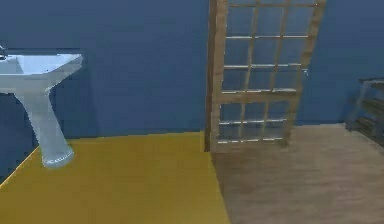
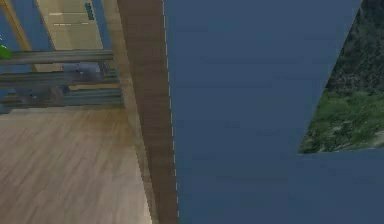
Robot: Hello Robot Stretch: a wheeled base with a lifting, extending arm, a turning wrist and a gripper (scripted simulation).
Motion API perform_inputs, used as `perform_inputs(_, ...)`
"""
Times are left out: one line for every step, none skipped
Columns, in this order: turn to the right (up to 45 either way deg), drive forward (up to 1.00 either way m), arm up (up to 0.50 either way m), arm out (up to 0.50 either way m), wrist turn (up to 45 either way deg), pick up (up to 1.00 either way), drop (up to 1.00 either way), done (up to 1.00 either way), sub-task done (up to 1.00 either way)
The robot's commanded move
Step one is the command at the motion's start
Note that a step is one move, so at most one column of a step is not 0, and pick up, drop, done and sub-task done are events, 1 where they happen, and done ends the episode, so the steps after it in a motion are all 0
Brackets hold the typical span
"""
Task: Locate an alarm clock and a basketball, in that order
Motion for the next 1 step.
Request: perform_inputs(9.0, 0.0, 0.0, 0.0, 0.0, 0.0, 0.0, 0.0, 0.0)
